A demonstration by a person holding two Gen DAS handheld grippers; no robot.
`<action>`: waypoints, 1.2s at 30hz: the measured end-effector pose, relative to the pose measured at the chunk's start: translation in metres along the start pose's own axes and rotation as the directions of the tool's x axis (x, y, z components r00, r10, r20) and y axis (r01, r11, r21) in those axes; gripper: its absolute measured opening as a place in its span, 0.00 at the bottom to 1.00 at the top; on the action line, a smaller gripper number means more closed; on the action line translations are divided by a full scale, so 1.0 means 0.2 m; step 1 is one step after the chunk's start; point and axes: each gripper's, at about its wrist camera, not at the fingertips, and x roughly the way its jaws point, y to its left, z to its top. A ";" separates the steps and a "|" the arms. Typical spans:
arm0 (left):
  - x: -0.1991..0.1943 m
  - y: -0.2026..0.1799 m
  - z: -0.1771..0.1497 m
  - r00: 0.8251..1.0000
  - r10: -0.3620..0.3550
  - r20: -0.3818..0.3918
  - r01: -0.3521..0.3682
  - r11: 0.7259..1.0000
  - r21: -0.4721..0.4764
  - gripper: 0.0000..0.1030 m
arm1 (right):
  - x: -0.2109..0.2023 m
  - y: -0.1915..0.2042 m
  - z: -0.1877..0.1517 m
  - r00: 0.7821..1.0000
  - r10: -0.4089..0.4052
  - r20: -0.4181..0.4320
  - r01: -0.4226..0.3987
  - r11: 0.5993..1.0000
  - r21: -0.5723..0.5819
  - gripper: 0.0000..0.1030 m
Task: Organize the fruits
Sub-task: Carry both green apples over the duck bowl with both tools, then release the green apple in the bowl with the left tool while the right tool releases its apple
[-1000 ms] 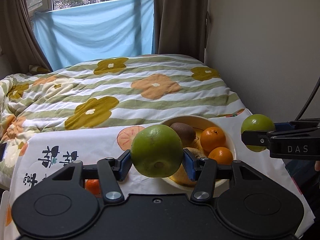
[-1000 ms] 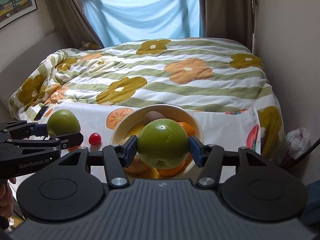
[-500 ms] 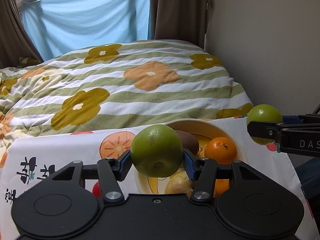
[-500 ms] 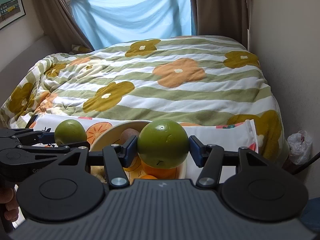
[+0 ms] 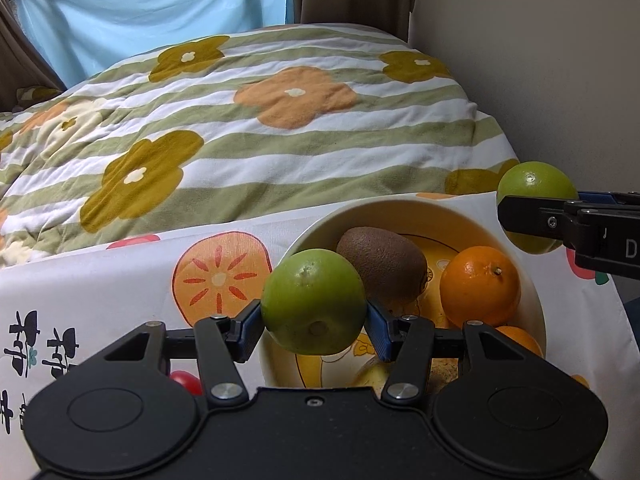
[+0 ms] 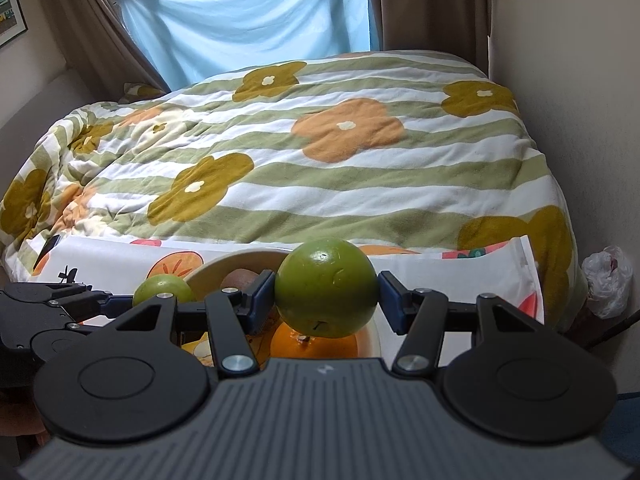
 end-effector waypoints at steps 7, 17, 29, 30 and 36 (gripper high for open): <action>-0.05 0.01 0.02 0.998 -0.003 0.055 0.003 1.000 0.015 0.89 | 0.03 0.00 0.02 1.000 -0.016 -0.001 0.016 1.000 0.010 0.68; -0.15 0.13 -0.04 0.997 0.016 0.070 -0.015 1.000 -0.016 0.90 | 0.09 0.03 0.04 1.000 -0.014 -0.010 0.014 1.000 -0.015 0.68; -0.19 0.20 -0.09 0.995 0.054 0.086 -0.053 0.998 -0.016 0.90 | 0.24 0.09 0.03 1.000 0.013 -0.021 -0.014 0.999 -0.032 0.68; -0.19 0.20 -0.09 0.995 0.054 0.084 -0.052 0.998 -0.016 0.90 | 0.26 0.08 0.03 1.000 0.011 -0.024 -0.011 0.999 -0.030 0.69; -0.17 0.22 -0.12 0.996 0.054 0.066 -0.053 0.998 -0.025 0.90 | 0.26 0.08 0.01 1.000 0.014 -0.017 -0.014 0.999 -0.043 0.82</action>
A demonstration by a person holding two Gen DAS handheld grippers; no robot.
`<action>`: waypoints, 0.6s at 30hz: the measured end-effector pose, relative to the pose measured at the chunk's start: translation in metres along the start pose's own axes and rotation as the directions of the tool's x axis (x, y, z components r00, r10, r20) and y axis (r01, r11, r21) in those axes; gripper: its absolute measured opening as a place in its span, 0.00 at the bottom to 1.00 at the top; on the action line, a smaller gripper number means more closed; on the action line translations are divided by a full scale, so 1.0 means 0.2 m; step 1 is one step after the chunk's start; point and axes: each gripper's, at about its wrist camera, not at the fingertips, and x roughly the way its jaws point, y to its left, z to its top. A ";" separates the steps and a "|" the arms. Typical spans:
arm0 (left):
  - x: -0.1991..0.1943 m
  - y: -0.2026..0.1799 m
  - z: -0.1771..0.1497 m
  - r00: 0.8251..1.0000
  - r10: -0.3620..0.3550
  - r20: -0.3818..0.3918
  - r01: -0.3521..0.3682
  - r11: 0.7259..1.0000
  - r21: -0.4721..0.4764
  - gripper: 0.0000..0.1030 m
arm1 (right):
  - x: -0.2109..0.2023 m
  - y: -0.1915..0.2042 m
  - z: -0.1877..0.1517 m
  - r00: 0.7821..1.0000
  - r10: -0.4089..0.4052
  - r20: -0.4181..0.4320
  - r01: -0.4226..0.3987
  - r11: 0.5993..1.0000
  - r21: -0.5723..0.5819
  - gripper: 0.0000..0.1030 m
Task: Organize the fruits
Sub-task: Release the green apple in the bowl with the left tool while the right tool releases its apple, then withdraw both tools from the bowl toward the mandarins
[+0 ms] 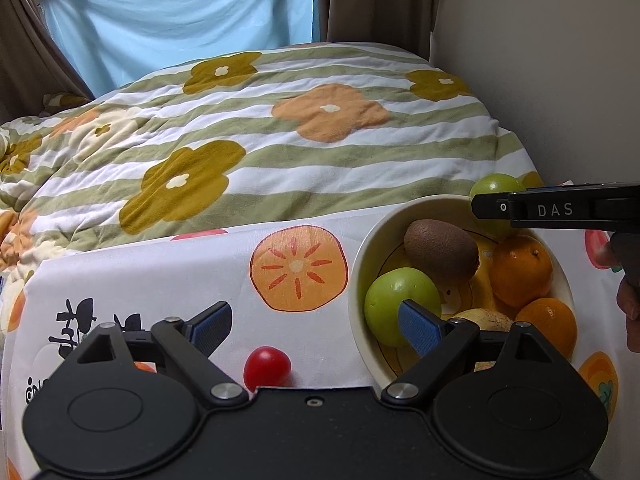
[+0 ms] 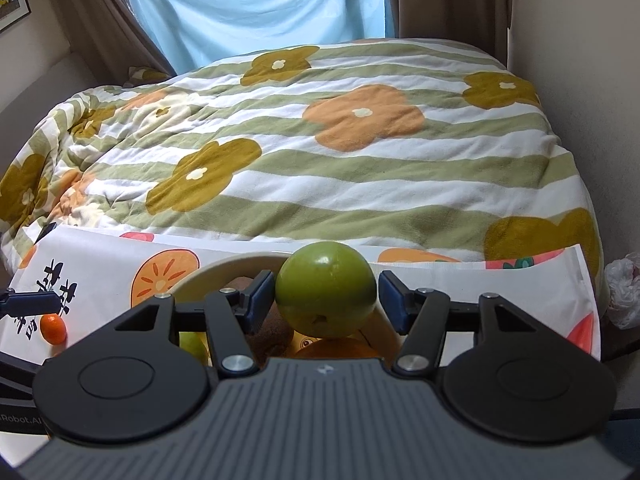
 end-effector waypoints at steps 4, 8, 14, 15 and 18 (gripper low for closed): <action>-0.02 0.00 -0.03 1.000 0.004 -0.003 -0.004 1.000 -0.010 0.90 | -0.05 -0.01 -0.01 0.996 -0.063 0.057 0.063 0.998 0.008 1.00; -0.04 -0.01 -0.04 1.000 0.008 -0.002 -0.008 1.000 -0.013 0.90 | -0.07 -0.05 -0.02 0.997 -0.061 0.046 0.059 0.997 0.043 1.00; -0.12 -0.04 -0.05 1.000 0.016 0.026 -0.016 1.000 -0.015 0.90 | -0.18 -0.04 -0.03 0.995 -0.051 0.081 0.048 0.998 0.039 1.00; -0.13 -0.05 -0.05 0.999 0.018 0.033 -0.017 1.000 -0.015 0.90 | -0.20 -0.04 -0.03 0.995 -0.048 0.087 0.045 0.998 0.037 1.00; -0.19 -0.07 -0.07 0.998 0.027 0.055 -0.026 1.000 -0.015 0.90 | -0.27 -0.04 -0.04 0.994 -0.047 0.101 0.044 0.998 0.034 1.00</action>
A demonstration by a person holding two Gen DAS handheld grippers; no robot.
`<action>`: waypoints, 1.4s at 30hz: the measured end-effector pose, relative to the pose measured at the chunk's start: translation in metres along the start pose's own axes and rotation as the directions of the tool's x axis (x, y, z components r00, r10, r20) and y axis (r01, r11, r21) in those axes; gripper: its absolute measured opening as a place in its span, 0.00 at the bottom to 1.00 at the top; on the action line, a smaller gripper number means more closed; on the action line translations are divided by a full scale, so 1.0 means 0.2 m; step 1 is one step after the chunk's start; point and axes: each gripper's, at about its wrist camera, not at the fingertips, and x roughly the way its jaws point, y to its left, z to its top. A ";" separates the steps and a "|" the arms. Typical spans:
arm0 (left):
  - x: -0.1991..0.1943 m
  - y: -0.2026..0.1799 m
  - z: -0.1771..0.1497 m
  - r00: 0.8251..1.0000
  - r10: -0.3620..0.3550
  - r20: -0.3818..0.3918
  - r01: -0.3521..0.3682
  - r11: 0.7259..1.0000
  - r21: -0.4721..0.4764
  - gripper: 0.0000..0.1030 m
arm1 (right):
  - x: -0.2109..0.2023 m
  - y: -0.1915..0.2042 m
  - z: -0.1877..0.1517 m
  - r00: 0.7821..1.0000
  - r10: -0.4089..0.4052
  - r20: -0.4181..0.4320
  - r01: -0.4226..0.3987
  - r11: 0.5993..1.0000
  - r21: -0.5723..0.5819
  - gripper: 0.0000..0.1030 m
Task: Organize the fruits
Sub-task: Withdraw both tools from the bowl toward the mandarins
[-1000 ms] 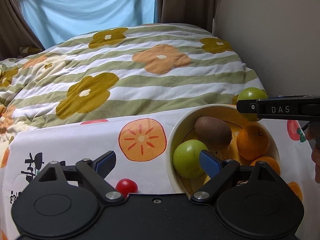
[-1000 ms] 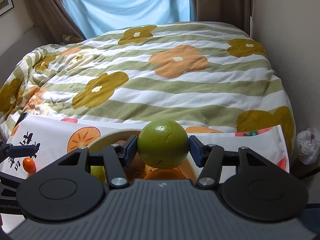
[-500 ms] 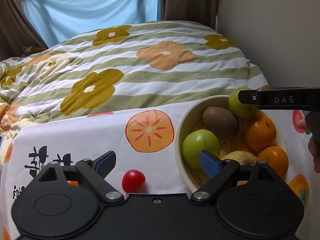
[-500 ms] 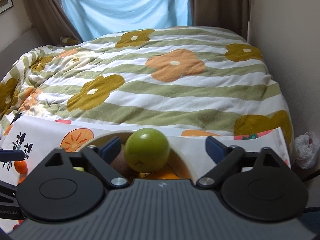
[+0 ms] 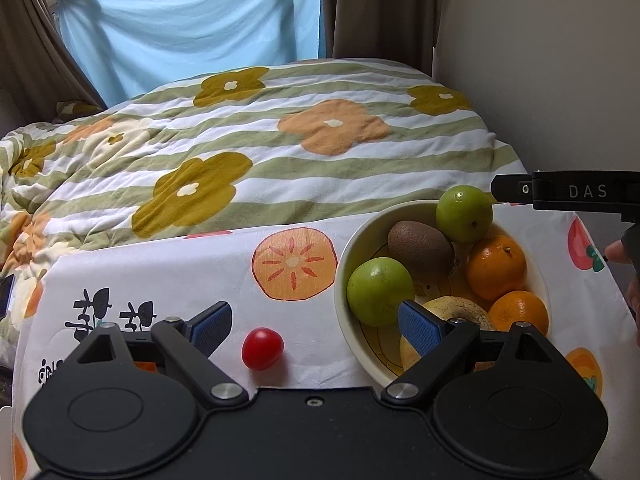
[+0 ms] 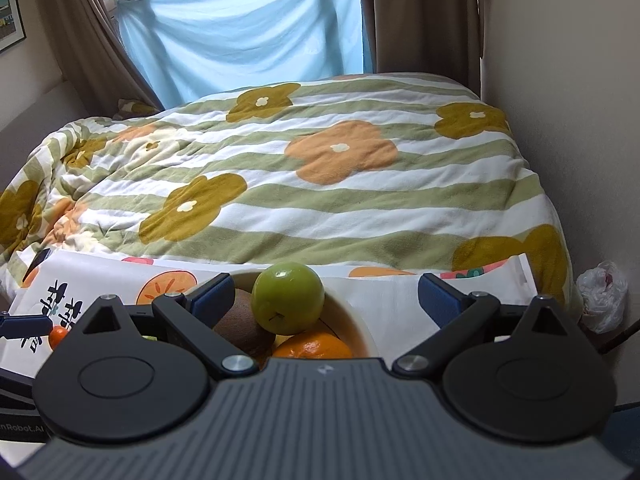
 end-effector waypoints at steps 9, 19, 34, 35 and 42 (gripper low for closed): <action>-0.28 -0.05 -0.09 0.995 0.045 0.086 -0.043 0.999 -0.025 0.90 | -0.28 -0.01 -0.03 0.999 0.002 0.044 -0.001 0.999 -0.035 1.00; -0.62 0.02 -0.29 0.978 0.166 0.131 -0.149 0.980 -0.129 0.90 | -0.57 0.05 -0.11 0.995 0.068 0.072 -0.061 0.994 -0.094 1.00; -0.72 0.43 -0.44 0.969 0.217 0.118 -0.196 0.966 -0.167 0.90 | -0.67 0.34 -0.26 0.993 0.107 0.053 -0.103 0.992 -0.074 1.00; -0.71 0.47 -0.44 0.972 0.207 0.116 -0.187 0.969 -0.161 0.90 | -0.66 0.37 -0.27 0.994 0.099 0.051 -0.095 0.993 -0.068 1.00; -0.58 0.73 -0.43 0.986 0.130 0.107 -0.123 0.990 -0.066 0.90 | -0.58 0.61 -0.33 0.998 0.049 0.029 -0.049 0.999 0.003 1.00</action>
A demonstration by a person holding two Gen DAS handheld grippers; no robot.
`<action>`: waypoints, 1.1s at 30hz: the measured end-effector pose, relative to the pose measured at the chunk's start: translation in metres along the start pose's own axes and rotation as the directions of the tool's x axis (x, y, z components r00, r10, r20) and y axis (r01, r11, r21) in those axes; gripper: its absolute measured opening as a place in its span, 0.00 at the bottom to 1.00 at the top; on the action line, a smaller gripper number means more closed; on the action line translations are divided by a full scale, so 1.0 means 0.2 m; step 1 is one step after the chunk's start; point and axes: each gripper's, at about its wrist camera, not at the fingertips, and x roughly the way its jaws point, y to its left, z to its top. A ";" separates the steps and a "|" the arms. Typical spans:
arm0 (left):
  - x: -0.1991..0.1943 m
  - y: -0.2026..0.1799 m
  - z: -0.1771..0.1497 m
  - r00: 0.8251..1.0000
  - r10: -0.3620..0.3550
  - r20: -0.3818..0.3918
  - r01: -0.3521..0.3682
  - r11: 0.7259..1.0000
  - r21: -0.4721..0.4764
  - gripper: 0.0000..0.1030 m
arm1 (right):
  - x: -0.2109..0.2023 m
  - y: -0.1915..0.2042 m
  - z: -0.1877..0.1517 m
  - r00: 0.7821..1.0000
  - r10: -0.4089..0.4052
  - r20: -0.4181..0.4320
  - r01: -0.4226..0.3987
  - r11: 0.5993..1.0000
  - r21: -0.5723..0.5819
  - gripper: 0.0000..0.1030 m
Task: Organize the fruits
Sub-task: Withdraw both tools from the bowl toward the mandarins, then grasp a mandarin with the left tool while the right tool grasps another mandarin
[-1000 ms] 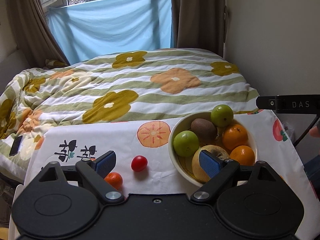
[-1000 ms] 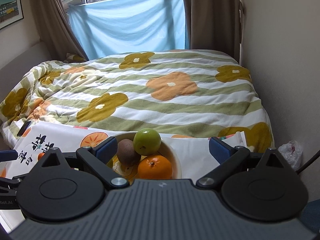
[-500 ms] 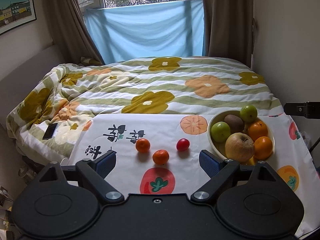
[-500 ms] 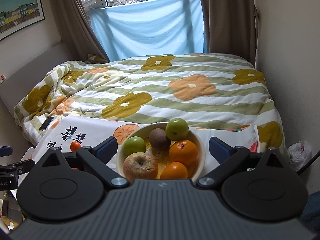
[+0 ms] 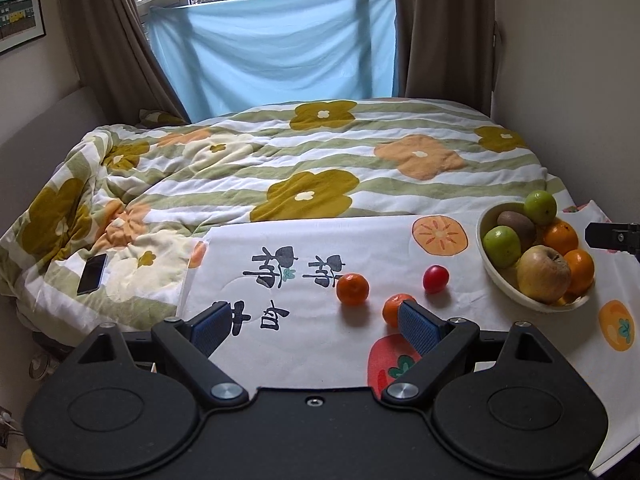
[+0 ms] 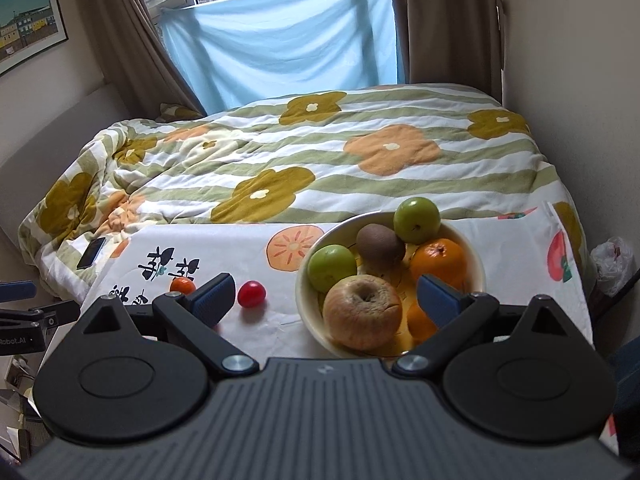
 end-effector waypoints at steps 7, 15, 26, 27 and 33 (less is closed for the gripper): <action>0.24 0.13 0.02 0.993 -0.113 -0.014 0.114 0.981 0.155 0.90 | 0.15 0.22 -0.07 0.999 -0.050 -0.023 0.050 0.998 0.030 1.00; 0.52 0.17 0.04 0.972 -0.230 -0.050 0.233 0.906 0.355 0.90 | 0.34 0.41 -0.15 0.991 -0.101 -0.083 0.107 0.992 0.072 1.00; 0.81 0.07 0.00 0.936 -0.324 -0.137 0.346 0.773 0.532 0.78 | 0.52 0.50 -0.25 0.976 -0.135 -0.174 0.152 0.984 0.092 1.00; 0.82 0.06 0.00 0.934 -0.330 -0.141 0.352 0.766 0.538 0.78 | 0.54 0.51 -0.25 0.974 -0.136 -0.181 0.154 0.984 0.090 1.00; 0.88 0.02 -0.01 0.922 -0.353 -0.159 0.378 0.735 0.563 0.71 | 0.59 0.52 -0.27 0.968 -0.140 -0.209 0.160 0.983 0.085 1.00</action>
